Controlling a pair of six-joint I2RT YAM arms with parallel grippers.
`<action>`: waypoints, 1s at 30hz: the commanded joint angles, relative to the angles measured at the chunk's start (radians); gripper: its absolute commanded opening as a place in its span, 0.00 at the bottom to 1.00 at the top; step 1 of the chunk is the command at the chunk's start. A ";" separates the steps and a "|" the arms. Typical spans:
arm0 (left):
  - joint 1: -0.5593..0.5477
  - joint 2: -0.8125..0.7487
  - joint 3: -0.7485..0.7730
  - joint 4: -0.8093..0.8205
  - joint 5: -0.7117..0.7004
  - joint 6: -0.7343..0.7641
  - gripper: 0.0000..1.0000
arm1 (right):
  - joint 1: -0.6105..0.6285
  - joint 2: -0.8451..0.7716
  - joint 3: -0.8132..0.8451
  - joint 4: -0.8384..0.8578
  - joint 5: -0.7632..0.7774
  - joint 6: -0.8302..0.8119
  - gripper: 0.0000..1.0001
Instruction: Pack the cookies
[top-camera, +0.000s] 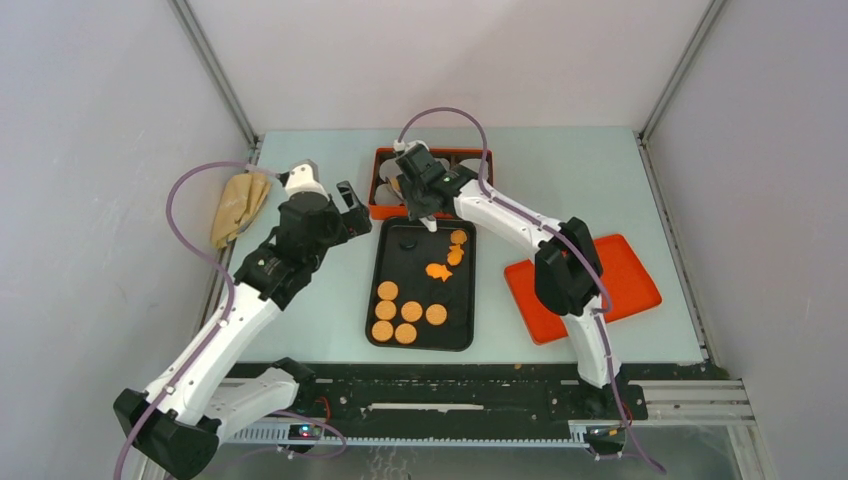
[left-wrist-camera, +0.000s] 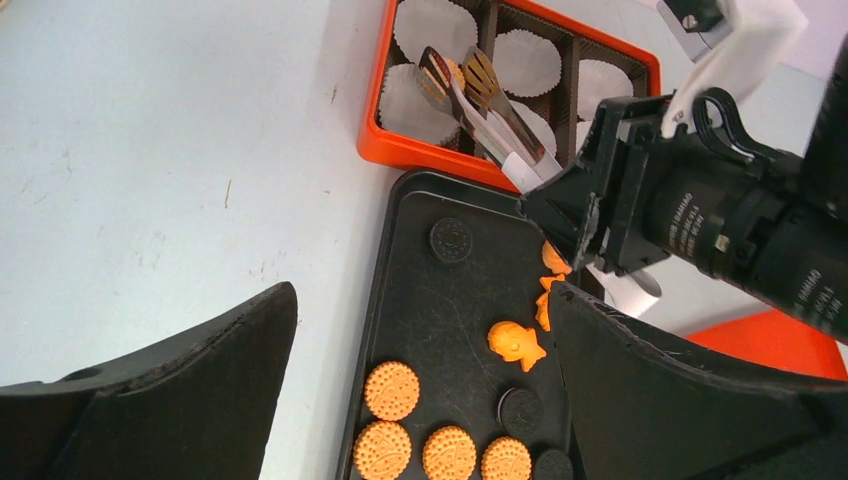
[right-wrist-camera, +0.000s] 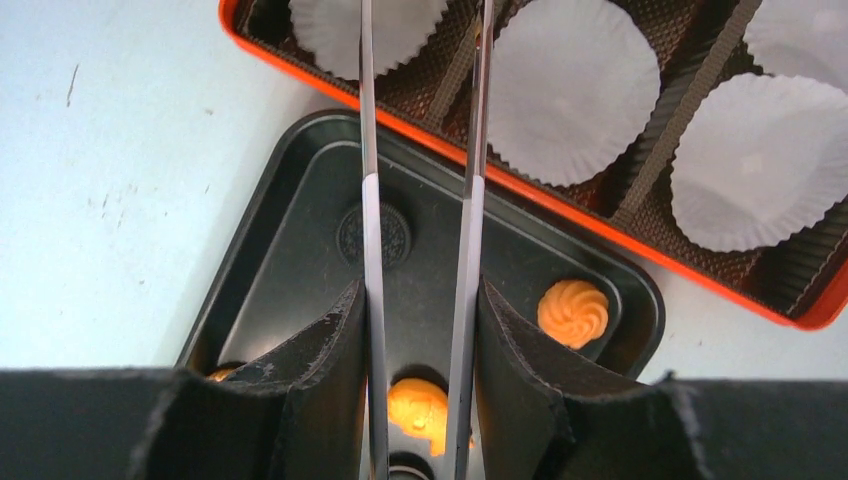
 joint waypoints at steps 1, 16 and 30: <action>0.001 -0.029 0.014 0.008 -0.016 0.022 1.00 | -0.022 0.015 0.094 0.083 -0.003 -0.024 0.18; 0.001 -0.025 -0.015 0.019 0.012 0.017 1.00 | -0.042 0.179 0.301 0.031 0.008 -0.053 0.19; 0.001 -0.059 -0.034 0.000 -0.005 0.016 1.00 | -0.067 0.223 0.315 0.045 0.069 -0.090 0.31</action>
